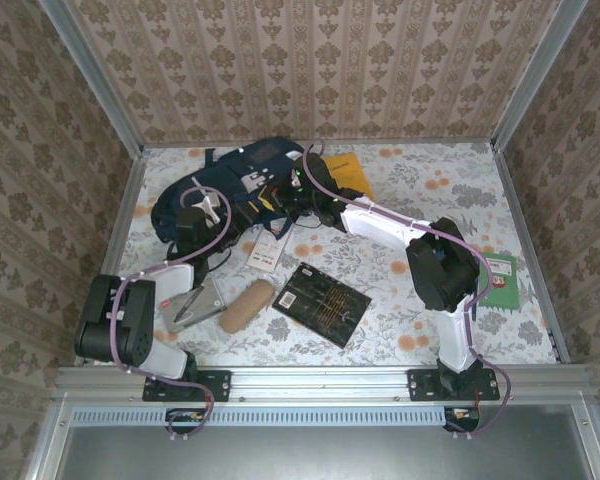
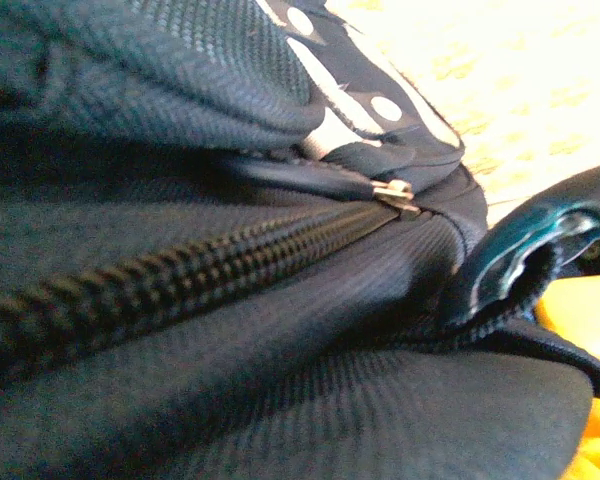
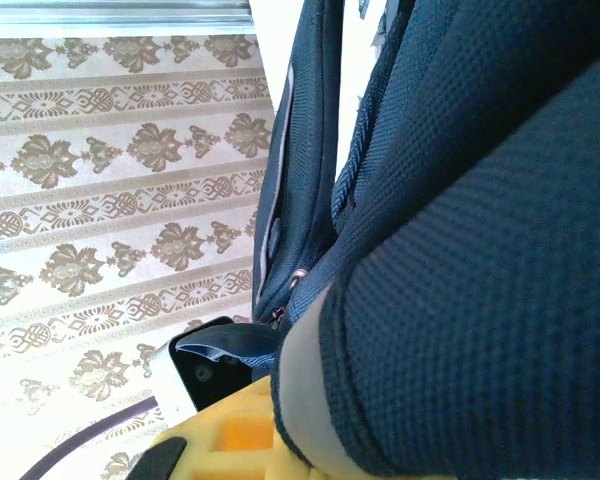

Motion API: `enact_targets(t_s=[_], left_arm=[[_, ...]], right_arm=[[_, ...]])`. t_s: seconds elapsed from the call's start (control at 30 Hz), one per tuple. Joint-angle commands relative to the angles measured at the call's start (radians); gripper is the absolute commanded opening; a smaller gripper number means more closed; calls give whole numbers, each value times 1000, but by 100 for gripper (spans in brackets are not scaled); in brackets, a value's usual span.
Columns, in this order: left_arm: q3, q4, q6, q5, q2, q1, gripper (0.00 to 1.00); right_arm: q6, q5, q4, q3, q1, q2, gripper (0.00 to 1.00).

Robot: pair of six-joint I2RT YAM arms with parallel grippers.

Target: Pack books, pencil case, and school supplies into a backpack

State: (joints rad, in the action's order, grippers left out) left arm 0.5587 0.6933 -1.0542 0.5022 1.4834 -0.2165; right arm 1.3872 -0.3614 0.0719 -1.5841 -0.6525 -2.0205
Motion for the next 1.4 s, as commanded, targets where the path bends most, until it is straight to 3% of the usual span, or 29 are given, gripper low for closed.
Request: enact_targets(t_s=[0.0, 0.17, 0.33, 0.73, 1.37], left_arm=[[35, 196, -100, -3, 56, 26, 69], [24, 301, -161, 52, 98, 25, 60], [-17, 301, -160, 57, 64, 25, 57], [9, -95, 50, 41, -160, 25, 52], [104, -335, 254, 46, -148, -17, 35]], right_arm=[[4, -77, 64, -7, -21, 73, 0], [1, -74, 60, -1, -21, 75, 0], [-10, -68, 47, 0, -17, 74, 0], [-10, -67, 43, 3, -12, 62, 0], [-8, -71, 39, -6, -13, 53, 0]])
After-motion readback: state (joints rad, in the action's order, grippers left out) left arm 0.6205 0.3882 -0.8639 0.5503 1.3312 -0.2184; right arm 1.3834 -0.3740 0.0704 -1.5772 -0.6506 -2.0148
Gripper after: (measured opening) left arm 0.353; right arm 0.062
